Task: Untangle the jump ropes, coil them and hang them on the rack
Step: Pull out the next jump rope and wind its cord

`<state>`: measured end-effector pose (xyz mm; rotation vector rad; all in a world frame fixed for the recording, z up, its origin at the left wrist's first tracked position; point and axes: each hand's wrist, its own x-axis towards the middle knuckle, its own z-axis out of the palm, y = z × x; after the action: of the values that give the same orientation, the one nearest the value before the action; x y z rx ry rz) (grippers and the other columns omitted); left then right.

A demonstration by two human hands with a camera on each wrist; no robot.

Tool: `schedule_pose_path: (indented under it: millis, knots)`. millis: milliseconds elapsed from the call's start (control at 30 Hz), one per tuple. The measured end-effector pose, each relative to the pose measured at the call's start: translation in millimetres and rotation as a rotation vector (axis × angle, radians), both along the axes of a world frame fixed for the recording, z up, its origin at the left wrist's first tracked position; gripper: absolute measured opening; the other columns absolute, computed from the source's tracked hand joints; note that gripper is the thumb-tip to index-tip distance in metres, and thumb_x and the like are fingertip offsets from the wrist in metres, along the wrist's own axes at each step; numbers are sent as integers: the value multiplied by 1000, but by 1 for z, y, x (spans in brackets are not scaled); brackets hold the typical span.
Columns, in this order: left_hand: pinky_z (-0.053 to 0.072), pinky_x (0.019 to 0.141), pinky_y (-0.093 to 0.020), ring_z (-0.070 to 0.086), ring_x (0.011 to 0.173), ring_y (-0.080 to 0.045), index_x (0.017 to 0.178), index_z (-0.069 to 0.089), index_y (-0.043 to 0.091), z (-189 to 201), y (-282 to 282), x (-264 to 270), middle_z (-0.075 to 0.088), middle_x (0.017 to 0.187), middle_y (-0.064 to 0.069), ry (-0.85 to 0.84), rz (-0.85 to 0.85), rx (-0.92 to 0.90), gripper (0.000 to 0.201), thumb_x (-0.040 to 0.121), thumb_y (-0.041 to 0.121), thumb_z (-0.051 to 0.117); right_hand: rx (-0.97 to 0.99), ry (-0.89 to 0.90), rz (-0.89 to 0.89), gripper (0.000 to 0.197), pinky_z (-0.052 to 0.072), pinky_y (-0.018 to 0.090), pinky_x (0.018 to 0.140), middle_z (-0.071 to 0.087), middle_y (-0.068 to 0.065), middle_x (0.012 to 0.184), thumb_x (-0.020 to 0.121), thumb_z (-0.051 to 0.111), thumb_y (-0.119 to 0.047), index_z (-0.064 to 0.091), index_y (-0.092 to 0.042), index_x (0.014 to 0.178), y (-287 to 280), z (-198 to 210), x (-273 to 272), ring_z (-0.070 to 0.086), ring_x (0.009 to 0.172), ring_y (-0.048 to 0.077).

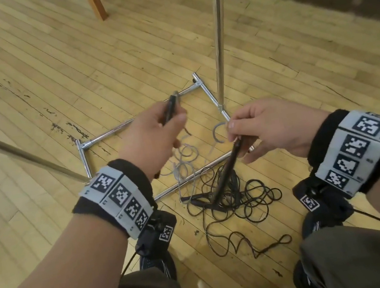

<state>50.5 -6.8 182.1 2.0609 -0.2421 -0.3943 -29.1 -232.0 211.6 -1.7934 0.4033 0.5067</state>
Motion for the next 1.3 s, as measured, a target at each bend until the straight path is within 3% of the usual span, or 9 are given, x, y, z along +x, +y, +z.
schedule_pose_path:
  millis: [100,400,533,633,800,933,1000,1100,1300]
  knots:
    - [56,67,-39,66,66,-14,96,70,32,-1,-12,-12,74,81,0,89,-224,-10,11,97,43,70,130,-50,-106,23,64,33,61,61,20,86,106,55,-15,68,2,97,8,6,2,71,68,24]
    - [47,71,-35,52,73,-8,101,59,29,10,-24,-23,56,79,19,85,-368,-45,63,56,66,83,280,-90,-193,22,53,38,57,54,5,63,106,52,-16,67,-6,93,14,18,1,58,57,25]
    - [57,85,-51,66,88,-29,109,59,26,12,-29,-26,69,96,-7,64,-392,36,49,73,51,81,407,-88,-194,22,53,31,48,57,7,65,106,52,-14,66,-4,94,15,23,0,59,55,21]
    - [47,67,-34,56,66,-12,93,58,30,9,-28,-25,60,76,8,-2,-344,49,22,93,38,79,440,-92,-230,20,57,31,50,61,10,69,107,51,-13,66,-1,99,11,25,1,63,58,23]
    - [55,70,-41,68,77,-23,98,58,28,10,-28,-25,68,85,-2,9,-328,73,13,100,35,69,-60,-120,-187,13,65,40,69,72,10,99,103,57,-17,64,-14,114,4,14,3,73,75,24]
    - [59,78,-51,68,80,-28,92,61,35,15,-31,-29,66,80,4,89,-375,29,4,90,37,65,-309,-224,89,56,52,30,98,62,-16,132,97,55,-10,51,-40,144,3,11,2,61,120,6]
    - [57,82,-57,65,79,-35,90,62,34,16,-32,-31,64,78,1,122,-398,13,9,82,34,58,-294,-212,202,50,47,31,105,65,-19,130,97,56,-10,59,-40,137,4,10,0,59,121,4]
    - [57,77,-55,60,73,-24,86,58,33,16,-32,-30,60,75,1,125,-407,18,10,77,33,55,-332,-215,238,10,54,43,89,75,-2,100,101,61,-27,71,-28,105,6,10,-1,67,94,20]
    - [50,53,-22,55,58,-3,89,57,33,11,-28,-24,59,65,17,-27,-344,87,18,101,44,64,-343,-249,286,16,57,52,84,76,-4,77,102,58,-36,67,-25,94,10,21,-3,70,84,27]
